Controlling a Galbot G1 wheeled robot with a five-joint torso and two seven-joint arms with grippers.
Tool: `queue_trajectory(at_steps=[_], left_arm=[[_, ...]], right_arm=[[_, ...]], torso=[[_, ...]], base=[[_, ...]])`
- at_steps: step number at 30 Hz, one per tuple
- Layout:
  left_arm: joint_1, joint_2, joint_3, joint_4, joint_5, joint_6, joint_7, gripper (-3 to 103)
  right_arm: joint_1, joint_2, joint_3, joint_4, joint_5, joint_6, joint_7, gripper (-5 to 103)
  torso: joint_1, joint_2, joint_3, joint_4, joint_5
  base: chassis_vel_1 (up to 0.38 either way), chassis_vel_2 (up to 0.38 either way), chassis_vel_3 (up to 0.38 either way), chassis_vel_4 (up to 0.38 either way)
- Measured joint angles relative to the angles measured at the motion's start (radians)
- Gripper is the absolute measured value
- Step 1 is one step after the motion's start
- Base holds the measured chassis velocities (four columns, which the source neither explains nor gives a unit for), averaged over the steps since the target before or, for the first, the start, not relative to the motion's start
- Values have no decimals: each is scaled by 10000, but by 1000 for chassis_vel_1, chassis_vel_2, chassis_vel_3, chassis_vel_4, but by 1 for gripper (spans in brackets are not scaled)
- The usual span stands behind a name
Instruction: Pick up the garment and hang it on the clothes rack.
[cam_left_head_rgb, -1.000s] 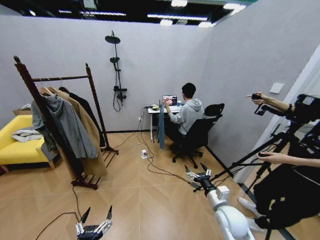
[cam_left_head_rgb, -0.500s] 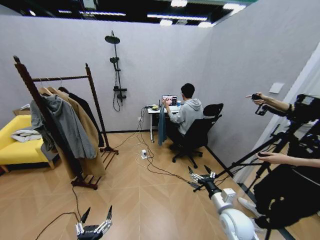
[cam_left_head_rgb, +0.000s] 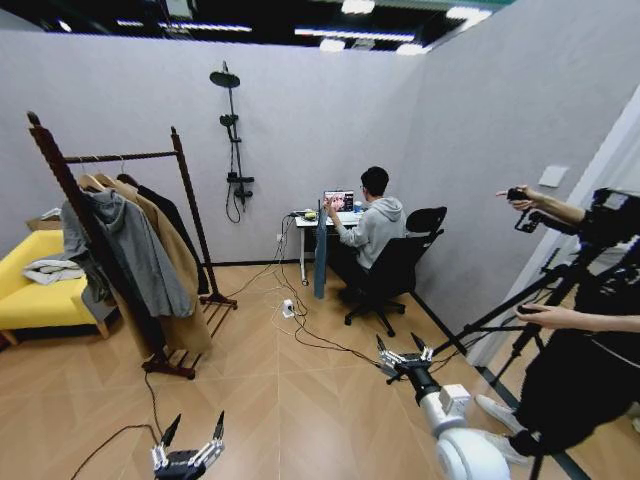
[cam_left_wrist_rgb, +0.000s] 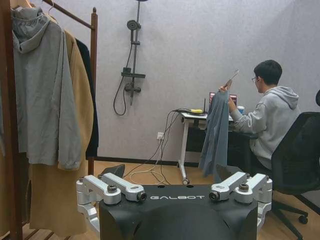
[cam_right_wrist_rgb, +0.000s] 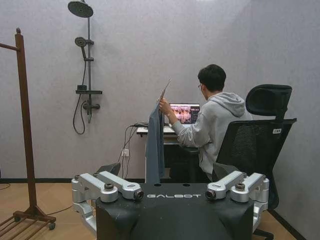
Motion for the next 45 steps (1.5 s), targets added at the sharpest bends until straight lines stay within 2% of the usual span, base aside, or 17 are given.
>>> queue_trajectory(at_steps=[24, 45], left_arm=[[1, 0, 0, 0, -1, 0, 0, 100], [0, 0, 1, 0, 0, 0, 2, 100]], right_arm=[[229, -23, -172, -226, 69, -7, -387, 100], [317, -41, -246, -352, 49, 32, -636, 100]], torso=[[-4, 3, -1, 0, 0], [2, -2, 1, 0, 2]], base=[[-22, 20, 20, -19], [-238, 244, 241, -240]])
